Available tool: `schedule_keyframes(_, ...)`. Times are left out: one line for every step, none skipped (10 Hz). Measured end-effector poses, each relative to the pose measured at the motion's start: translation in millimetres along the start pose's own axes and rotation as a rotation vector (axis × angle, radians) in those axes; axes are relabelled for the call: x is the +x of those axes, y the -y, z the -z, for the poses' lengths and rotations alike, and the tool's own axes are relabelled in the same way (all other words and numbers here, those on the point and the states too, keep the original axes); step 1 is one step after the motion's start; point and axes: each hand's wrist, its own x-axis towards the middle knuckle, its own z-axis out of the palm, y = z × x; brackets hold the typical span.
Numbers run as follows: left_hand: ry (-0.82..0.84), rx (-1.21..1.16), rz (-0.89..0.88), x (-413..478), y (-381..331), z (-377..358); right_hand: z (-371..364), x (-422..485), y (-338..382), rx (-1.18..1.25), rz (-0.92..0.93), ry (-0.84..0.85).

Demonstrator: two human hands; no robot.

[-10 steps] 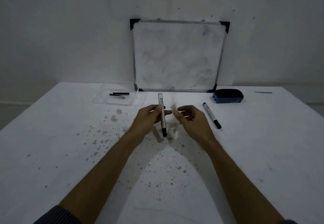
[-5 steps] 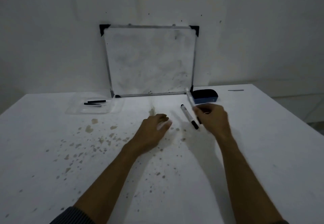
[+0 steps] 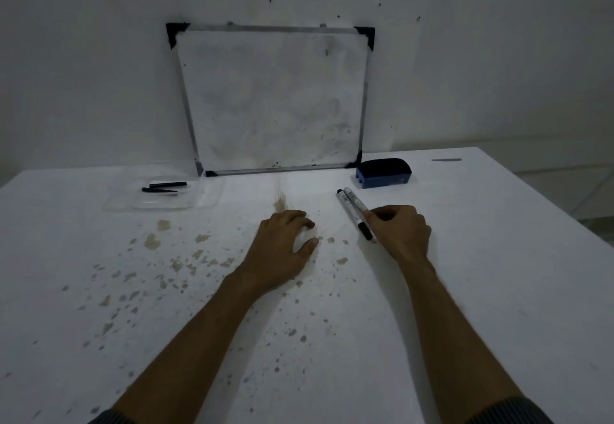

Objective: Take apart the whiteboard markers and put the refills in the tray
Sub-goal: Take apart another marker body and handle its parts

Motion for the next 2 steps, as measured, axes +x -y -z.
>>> schedule_keyframes(0.012,-0.021,0.008,-1.2,-0.3,1.5,0.3,-2.9,2.5,-0.009,-0.012,-0.011)
schedule_keyframes(-0.008,-0.130,0.038,-4.9,-5.1,6.4,1.0,-9.1,6.2,0.095,0.007,-0.029)
